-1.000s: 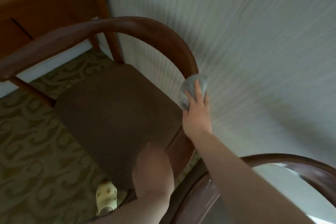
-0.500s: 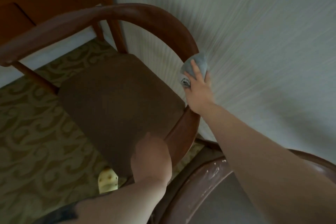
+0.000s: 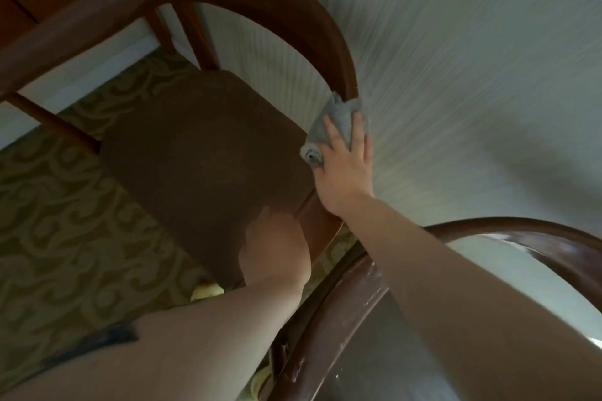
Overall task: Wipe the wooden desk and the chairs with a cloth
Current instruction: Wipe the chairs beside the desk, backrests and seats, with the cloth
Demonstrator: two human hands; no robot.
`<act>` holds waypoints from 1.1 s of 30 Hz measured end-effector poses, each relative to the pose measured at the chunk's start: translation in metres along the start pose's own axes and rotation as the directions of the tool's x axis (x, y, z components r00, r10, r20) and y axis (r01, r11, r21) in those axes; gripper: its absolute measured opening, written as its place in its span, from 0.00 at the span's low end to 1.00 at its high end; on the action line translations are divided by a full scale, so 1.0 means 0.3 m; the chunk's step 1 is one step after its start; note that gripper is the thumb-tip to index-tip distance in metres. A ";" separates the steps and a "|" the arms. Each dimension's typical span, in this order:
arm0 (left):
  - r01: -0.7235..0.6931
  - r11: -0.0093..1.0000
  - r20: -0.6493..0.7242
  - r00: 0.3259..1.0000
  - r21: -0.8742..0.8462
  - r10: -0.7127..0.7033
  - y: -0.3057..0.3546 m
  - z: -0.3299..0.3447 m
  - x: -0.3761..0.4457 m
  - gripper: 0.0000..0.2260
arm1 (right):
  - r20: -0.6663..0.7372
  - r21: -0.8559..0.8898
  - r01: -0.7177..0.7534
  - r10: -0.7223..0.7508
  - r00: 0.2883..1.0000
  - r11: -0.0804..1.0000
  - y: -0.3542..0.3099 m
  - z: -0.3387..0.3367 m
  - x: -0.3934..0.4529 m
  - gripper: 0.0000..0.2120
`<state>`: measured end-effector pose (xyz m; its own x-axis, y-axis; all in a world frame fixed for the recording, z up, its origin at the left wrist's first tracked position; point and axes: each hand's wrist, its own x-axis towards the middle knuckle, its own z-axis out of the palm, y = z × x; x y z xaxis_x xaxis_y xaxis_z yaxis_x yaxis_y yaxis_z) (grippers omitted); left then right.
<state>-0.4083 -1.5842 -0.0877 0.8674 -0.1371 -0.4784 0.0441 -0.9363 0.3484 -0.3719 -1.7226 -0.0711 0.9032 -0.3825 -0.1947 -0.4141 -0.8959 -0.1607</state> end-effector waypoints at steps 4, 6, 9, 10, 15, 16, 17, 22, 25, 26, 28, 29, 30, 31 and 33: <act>-0.031 0.999 0.039 0.999 -0.027 0.032 -0.016 -0.007 -0.002 0.18 | 0.080 0.116 0.086 -0.095 0.992 0.990 -0.067 0.059 -0.269 0.34; -0.095 0.995 0.054 0.994 -0.031 0.097 -0.033 -0.008 -0.003 0.23 | 0.099 0.285 0.019 -0.049 0.994 0.958 -0.094 0.073 -0.326 0.34; -0.228 0.969 0.020 0.973 -0.092 0.231 -0.049 -0.007 0.008 0.24 | 0.122 0.491 -0.082 0.025 0.992 0.867 -0.121 0.061 -0.380 0.22; -0.276 0.951 0.006 0.960 -0.140 0.279 -0.067 -0.010 0.004 0.23 | 0.115 0.523 -0.085 0.029 0.993 0.848 -0.126 0.062 -0.399 0.23; -0.533 0.832 0.010 0.841 -0.155 0.541 -0.223 -0.019 -0.034 0.24 | 0.080 0.256 0.024 -0.046 0.996 0.966 -0.082 0.068 -0.418 0.27; -0.471 0.836 0.038 0.865 -0.281 0.500 -0.247 -0.017 -0.030 0.21 | 0.047 0.272 -0.030 0.017 0.999 0.962 -0.107 0.084 -0.437 0.26; -0.334 0.807 0.064 0.908 -0.488 0.415 -0.253 -0.030 -0.023 0.19 | 0.006 0.331 -0.111 0.116 0.993 0.937 -0.168 0.109 -0.471 0.26; 0.601 0.232 0.625 0.779 -0.765 0.042 -0.258 -0.163 0.060 0.15 | -0.007 0.435 -0.280 0.315 0.949 0.856 -0.571 0.257 -0.743 0.29; 0.728 0.236 0.759 0.647 -0.644 0.075 -0.281 -0.194 0.066 0.21 | -0.037 0.298 -0.248 0.271 0.962 0.922 -0.475 0.221 -0.624 0.27; 0.702 0.243 0.736 0.671 -0.670 0.092 -0.279 -0.191 0.063 0.21 | -0.019 0.285 -0.245 0.261 0.965 0.927 -0.426 0.194 -0.565 0.26; 0.632 0.268 0.676 0.727 -0.727 0.118 -0.268 -0.184 0.053 0.20 | 0.003 0.280 -0.295 0.306 0.952 0.914 -0.363 0.167 -0.481 0.24; 0.621 0.297 0.676 0.724 -0.725 0.138 -0.258 -0.184 0.045 0.20 | 0.012 0.327 -0.336 0.352 0.936 0.883 -0.371 0.165 -0.475 0.24; 0.637 0.321 0.702 0.696 -0.701 0.152 -0.248 -0.196 0.031 0.20 | 0.026 0.392 -0.369 0.391 0.920 0.843 -0.410 0.169 -0.494 0.25; 0.653 0.353 0.730 0.667 -0.670 0.150 -0.240 -0.210 0.024 0.21 | 0.028 0.447 -0.381 0.413 0.910 0.809 -0.469 0.178 -0.534 0.25; 0.665 0.414 0.759 0.641 -0.622 0.113 -0.245 -0.214 0.038 0.19 | -0.018 0.542 -0.366 0.446 0.895 0.756 -0.590 0.221 -0.654 0.28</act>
<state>-0.3699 -1.4962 -0.0670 0.1842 -0.4395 -0.8791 0.9032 -0.2772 0.3278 -0.4834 -1.4741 -0.0685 0.6253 -0.7461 -0.2287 -0.7053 -0.4149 -0.5748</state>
